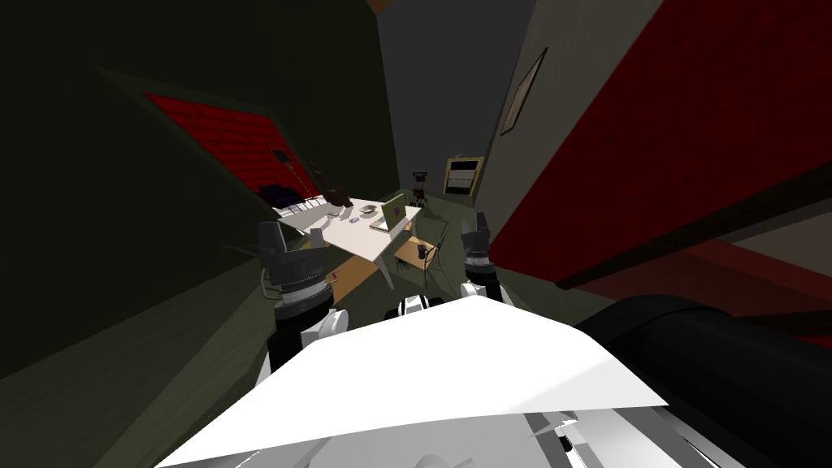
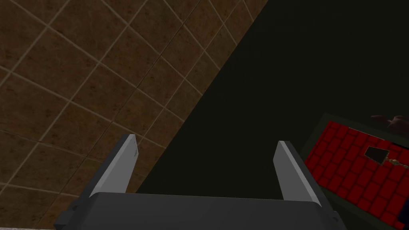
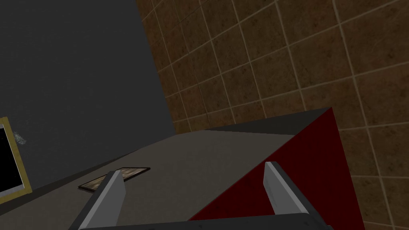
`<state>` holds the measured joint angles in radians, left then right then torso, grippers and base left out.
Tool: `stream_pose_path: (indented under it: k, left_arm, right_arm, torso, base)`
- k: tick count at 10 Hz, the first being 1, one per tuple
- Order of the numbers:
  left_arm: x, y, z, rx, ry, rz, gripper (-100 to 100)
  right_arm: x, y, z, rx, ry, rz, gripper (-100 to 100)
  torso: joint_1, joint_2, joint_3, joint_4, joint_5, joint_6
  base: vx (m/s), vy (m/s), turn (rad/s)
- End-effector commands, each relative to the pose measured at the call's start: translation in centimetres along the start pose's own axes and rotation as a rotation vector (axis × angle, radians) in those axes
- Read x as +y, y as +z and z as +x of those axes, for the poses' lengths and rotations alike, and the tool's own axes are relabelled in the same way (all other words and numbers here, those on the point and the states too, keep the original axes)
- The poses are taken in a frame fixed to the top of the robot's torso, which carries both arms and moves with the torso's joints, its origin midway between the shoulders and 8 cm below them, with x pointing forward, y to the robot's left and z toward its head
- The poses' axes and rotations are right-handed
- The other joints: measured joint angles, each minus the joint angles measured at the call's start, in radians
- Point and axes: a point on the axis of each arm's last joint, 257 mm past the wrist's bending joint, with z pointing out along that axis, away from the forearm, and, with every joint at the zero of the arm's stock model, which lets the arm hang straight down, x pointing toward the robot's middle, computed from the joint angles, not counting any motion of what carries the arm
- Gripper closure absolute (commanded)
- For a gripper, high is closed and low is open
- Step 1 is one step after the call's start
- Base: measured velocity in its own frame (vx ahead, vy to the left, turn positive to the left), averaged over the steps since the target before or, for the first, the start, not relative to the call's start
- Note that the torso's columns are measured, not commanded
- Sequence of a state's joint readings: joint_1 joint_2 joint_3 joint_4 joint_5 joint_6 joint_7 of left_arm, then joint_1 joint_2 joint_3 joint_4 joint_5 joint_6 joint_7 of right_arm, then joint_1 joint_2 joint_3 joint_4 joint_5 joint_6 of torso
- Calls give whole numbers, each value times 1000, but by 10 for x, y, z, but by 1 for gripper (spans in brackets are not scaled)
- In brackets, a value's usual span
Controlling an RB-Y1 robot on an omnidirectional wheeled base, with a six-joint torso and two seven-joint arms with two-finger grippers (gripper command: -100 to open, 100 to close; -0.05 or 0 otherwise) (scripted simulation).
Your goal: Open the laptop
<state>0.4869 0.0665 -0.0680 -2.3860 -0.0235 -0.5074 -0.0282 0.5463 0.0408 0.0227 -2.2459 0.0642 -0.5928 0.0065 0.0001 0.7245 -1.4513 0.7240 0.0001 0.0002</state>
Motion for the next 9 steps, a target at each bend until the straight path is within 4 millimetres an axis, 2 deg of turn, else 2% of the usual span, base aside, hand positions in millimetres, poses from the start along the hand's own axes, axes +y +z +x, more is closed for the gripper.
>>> stream_pose_path:
  k: [1, 9]
  left_arm:
    - [12, -2, 8, 47, -8, -25, -100]
    - [69, -10, 26, 195, -41, -150, -100]
  right_arm:
    - [0, 0, 0, 0, 0, 0, 0]
    - [0, 0, 0, 0, 0, 0, 0]
  torso:
    - [0, 9, -20, 10, 0, 0]
    - [0, 13, -25, 14, 0, 0]
  base:
    - [24, 0, -66]
    - [39, -1, -101]
